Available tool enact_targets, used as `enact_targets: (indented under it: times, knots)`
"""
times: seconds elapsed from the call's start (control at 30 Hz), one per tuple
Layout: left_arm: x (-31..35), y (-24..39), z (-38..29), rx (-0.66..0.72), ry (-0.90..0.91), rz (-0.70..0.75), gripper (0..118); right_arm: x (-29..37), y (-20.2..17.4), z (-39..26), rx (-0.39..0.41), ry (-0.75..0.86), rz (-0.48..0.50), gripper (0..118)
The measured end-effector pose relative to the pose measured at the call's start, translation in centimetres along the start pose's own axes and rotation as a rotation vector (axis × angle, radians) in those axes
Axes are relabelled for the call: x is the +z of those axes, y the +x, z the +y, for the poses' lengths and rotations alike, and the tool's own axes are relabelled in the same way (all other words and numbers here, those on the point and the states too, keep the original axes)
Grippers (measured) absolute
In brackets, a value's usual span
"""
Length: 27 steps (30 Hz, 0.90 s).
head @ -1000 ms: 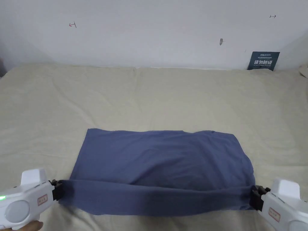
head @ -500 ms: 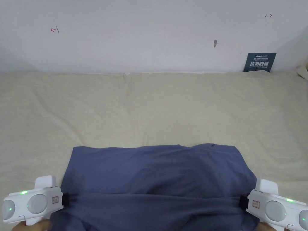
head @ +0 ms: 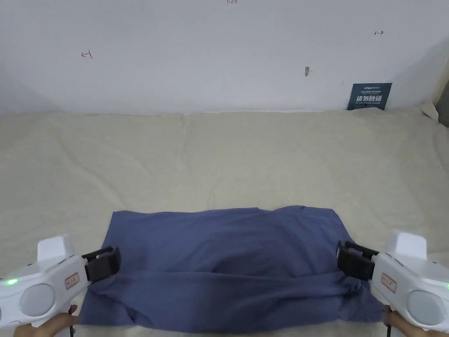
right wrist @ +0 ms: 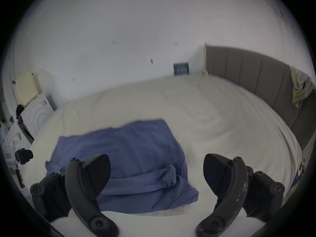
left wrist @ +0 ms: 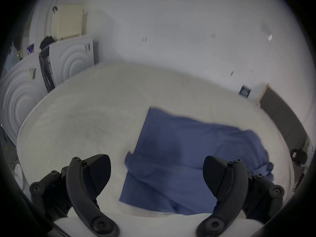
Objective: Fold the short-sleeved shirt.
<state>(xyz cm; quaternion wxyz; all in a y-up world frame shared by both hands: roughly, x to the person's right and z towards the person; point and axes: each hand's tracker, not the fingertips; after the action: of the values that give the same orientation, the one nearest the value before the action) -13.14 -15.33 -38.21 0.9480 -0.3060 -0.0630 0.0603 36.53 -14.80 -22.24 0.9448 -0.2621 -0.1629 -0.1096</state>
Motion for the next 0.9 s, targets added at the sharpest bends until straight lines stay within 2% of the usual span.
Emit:
enact_targets:
  times: [0.23, 0.3, 0.33, 0.37, 0.4, 0.43, 0.47, 0.5, 0.53, 0.6, 0.73, 0.9]
  knots:
    - [9.6, 3.3, -1.1, -0.069, 0.278, -0.061, 110, 9.9, -1.1, 0.3, 0.11, 0.242, 0.03, 112]
    - [11.4, 3.9, -1.9, -0.086, 0.318, -0.061, 100, 11.6, -1.3, 0.0, 0.129, 0.29, 0.03, 102]
    - [12.0, 4.2, -2.3, -0.094, 0.33, -0.054, 91, 12.3, -1.4, -0.3, 0.132, 0.303, 0.024, 88]
    - [12.2, 4.3, -2.8, -0.097, 0.336, -0.049, 78, 12.9, -1.5, -0.5, 0.137, 0.317, 0.01, 64]
    - [12.7, 4.4, -3.3, -0.102, 0.346, -0.054, 63, 13.3, -1.6, -0.7, 0.141, 0.323, -0.001, 41]
    - [13.0, 4.4, -3.7, -0.107, 0.356, -0.059, 40, 13.5, -1.6, -0.9, 0.15, 0.336, -0.02, 21]
    - [13.2, 4.5, -4.0, -0.11, 0.356, -0.055, 8, 13.7, -1.6, -1.2, 0.156, 0.354, -0.028, 8]
    - [13.2, 4.7, -4.3, -0.125, 0.358, -0.025, 1, 13.8, -1.5, -1.4, 0.157, 0.357, -0.027, 7]
    - [13.2, 4.5, -4.4, -0.128, 0.345, -0.045, 1, 13.9, -1.4, -1.3, 0.164, 0.351, -0.022, 1]
    - [12.9, 4.1, -4.7, -0.112, 0.292, -0.086, 0, 13.7, -1.5, -1.5, 0.158, 0.35, -0.02, 1]
    - [11.5, 3.2, -4.9, -0.148, 0.224, -0.049, 0, 13.5, -1.6, -1.5, 0.165, 0.341, -0.015, 1]
    - [7.6, 0.5, -4.3, -0.085, 0.066, -0.044, 0, 12.3, -1.5, -1.4, 0.162, 0.311, -0.013, 1]
